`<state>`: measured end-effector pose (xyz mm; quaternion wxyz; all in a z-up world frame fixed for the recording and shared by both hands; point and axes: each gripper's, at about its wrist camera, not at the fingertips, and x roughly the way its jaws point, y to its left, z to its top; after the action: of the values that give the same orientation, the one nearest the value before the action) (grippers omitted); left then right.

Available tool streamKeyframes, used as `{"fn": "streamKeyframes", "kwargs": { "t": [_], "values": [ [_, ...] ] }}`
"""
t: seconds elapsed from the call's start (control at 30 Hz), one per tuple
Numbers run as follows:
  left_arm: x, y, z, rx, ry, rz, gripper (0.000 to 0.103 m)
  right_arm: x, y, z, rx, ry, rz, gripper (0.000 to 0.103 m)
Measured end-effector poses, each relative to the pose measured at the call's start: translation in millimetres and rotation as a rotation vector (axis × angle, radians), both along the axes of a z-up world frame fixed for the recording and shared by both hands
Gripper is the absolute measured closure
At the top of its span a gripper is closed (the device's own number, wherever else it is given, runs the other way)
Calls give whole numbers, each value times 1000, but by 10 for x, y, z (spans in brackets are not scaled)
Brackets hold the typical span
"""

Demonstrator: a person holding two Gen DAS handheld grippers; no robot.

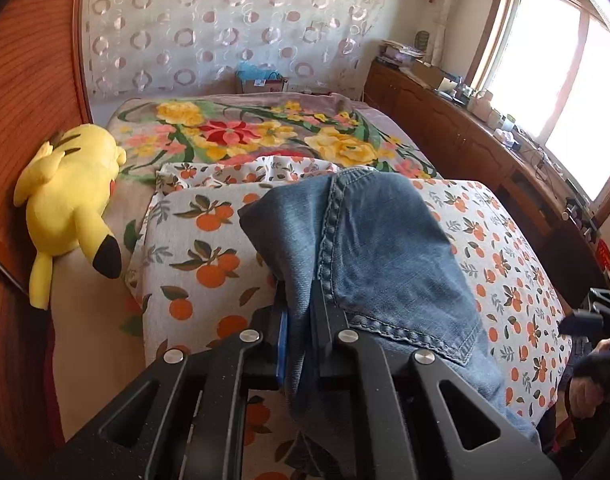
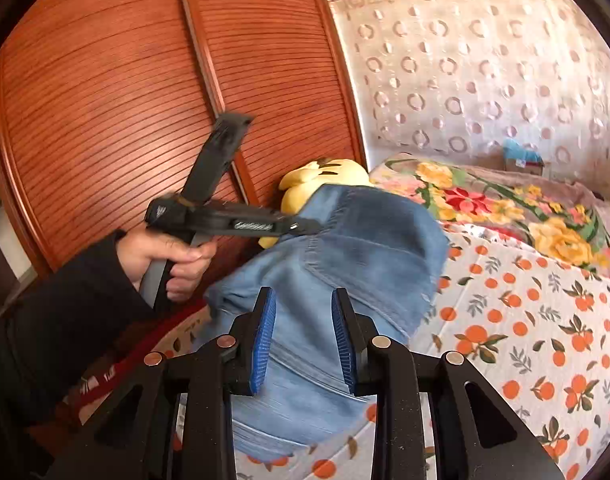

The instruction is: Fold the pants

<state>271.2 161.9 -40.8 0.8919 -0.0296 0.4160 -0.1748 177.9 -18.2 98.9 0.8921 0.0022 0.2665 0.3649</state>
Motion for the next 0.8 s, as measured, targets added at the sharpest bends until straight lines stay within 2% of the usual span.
{"fn": "streamKeyframes", "kwargs": {
  "t": [0.17, 0.27, 0.43, 0.5, 0.53, 0.6, 0.67, 0.8],
  "values": [
    [25, 111, -91, -15, 11, 9, 93, 194, 390, -215, -63, 48, -1, 73],
    [-13, 169, -94, -9, 12, 22, 89, 229, 703, -359, -98, 94, 46, 73],
    [-199, 298, 30, 30, -18, 83, 86, 126, 1099, -559, -139, 140, 103, 73],
    [-316, 337, 121, 33, -50, 103, 85, 63, 1218, -599, -165, 128, 111, 73],
    [-383, 341, 169, 27, -67, 104, 83, 60, 1255, -595, -172, 121, 114, 73],
    [-518, 321, 252, 13, -101, 103, 62, 40, 1280, -562, -165, 123, 114, 73],
    [-662, 259, 308, -3, -143, 95, 57, 2, 1218, -476, -137, 127, 112, 73],
    [-882, 111, 264, -15, -166, 90, 56, -61, 980, -299, -124, 82, 52, 73]
  ]
}}
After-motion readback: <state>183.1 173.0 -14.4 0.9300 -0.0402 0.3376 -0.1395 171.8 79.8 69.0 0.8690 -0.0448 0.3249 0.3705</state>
